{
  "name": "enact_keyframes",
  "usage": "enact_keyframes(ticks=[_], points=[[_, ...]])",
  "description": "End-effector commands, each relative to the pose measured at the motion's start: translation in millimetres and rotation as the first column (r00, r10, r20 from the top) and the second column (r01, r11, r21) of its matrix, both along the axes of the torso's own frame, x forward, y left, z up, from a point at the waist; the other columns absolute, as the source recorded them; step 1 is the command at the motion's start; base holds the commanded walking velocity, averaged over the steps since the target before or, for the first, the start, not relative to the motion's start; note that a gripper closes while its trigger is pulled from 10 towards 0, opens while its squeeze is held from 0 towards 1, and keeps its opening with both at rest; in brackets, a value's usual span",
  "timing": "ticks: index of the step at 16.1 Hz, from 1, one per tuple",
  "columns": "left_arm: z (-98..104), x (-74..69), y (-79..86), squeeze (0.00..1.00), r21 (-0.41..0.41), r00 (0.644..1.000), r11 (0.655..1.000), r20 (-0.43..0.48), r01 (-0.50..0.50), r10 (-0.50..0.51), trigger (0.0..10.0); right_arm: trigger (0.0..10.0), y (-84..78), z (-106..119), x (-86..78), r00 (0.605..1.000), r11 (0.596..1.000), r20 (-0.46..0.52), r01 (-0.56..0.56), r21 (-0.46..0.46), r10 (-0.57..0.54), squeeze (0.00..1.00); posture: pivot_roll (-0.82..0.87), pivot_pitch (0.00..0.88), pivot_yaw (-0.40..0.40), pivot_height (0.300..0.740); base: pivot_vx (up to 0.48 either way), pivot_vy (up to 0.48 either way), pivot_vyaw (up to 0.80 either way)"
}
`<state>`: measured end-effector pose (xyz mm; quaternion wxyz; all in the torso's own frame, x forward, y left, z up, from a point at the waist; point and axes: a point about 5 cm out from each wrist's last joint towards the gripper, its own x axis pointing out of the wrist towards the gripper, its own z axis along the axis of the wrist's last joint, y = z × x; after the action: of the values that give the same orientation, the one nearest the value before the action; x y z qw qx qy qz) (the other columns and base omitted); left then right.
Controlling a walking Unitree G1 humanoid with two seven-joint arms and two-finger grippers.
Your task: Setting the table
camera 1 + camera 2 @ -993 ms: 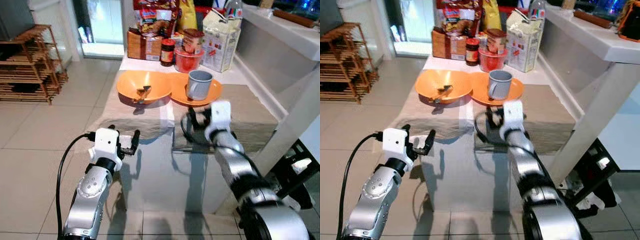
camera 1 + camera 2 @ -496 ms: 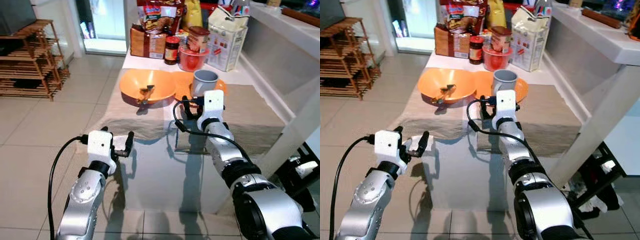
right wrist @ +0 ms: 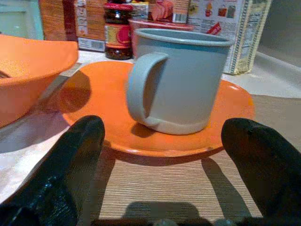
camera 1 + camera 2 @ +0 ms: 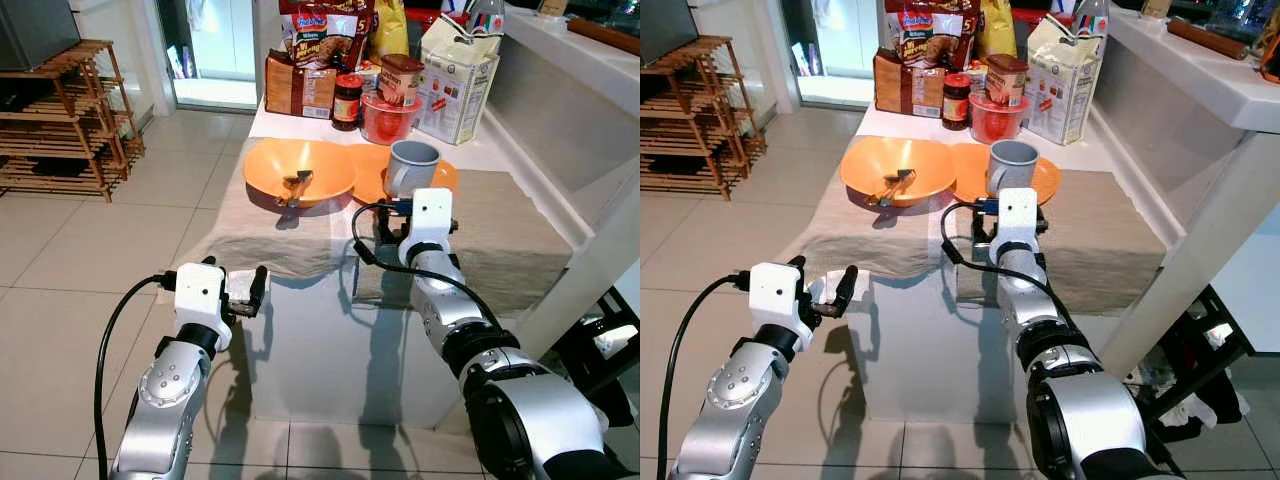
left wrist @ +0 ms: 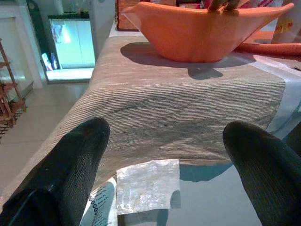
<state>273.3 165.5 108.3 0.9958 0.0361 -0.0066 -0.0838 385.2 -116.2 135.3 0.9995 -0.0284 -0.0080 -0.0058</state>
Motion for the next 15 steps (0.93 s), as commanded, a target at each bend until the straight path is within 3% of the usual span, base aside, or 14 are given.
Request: enact_keyframes(ticks=[1, 4, 6, 8, 10, 13, 14, 15], points=[[4.9, -1.1, -2.6, 0.00, 0.011, 1.000, 1.000, 0.015, 0.014, -0.014, 10.0, 10.0, -0.8, 11.9, 5.5, 1.000, 1.000, 0.025, 0.007, 0.011, -0.008, 0.00, 0.17, 0.000, -0.045, 0.740, 0.000, 0.000, 0.00], [3.4, 0.1, -0.3, 0.00, 0.011, 1.000, 1.000, 0.001, 0.009, -0.009, 10.0, 10.0, -1.6, 13.2, 5.9, 0.998, 0.998, 0.029, -0.049, 0.029, 0.049, 0.00, 0.16, 0.000, -0.045, 0.740, 0.000, 0.000, 0.00], [14.7, 3.5, 3.8, 0.00, 0.025, 0.999, 0.999, 0.008, 0.042, -0.042, 10.0, 10.0, -7.2, 11.8, 0.8, 0.989, 0.992, 0.077, -0.127, 0.014, 0.126, 0.00, 0.13, 0.000, -0.039, 0.740, 0.000, 0.000, 0.00], [31.0, 3.1, -0.8, 0.00, -0.022, 0.995, 0.995, 0.027, 0.099, -0.099, 10.0, 10.0, -15.2, 4.1, -8.7, 0.978, 0.983, 0.103, -0.185, 0.014, 0.183, 0.00, 0.10, 0.000, -0.037, 0.740, 0.000, 0.000, 0.00], [48.8, 7.7, -13.0, 0.00, -0.063, 0.988, 0.987, 0.050, 0.150, -0.147, 10.0, 10.0, -28.2, -4.8, -26.0, 0.956, 0.962, 0.123, -0.271, 0.012, 0.268, 0.00, 0.07, 0.000, -0.031, 0.740, 0.000, 0.000, 0.00], [73.8, 26.6, -36.0, 0.00, -0.095, 0.966, 0.963, 0.076, 0.252, -0.246, 10.0, 10.0, -47.1, -18.3, -56.4, 0.928, 0.932, 0.096, -0.363, 0.019, 0.359, 0.00, 0.02, 0.000, -0.011, 0.740, 0.000, 0.000, 0.00], [73.8, 26.6, -36.0, 0.00, -0.095, 0.966, 0.963, 0.076, 0.252, -0.246, 10.0, 10.0, -47.1, -18.3, -56.4, 0.928, 0.932, 0.096, -0.363, 0.019, 0.359, 0.00, 0.02, 0.000, -0.011, 0.740, 0.000, 0.000, 0.00], [88.8, 41.2, -47.3, 0.00, -0.073, 0.949, 0.949, 0.095, 0.307, -0.300, 10.0, 10.0, -54.6, -25.6, -67.1, 0.933, 0.934, 0.067, -0.356, 0.021, 0.354, 0.00, -0.01, 0.000, 0.015, 0.740, 0.000, 0.000, 0.00]])
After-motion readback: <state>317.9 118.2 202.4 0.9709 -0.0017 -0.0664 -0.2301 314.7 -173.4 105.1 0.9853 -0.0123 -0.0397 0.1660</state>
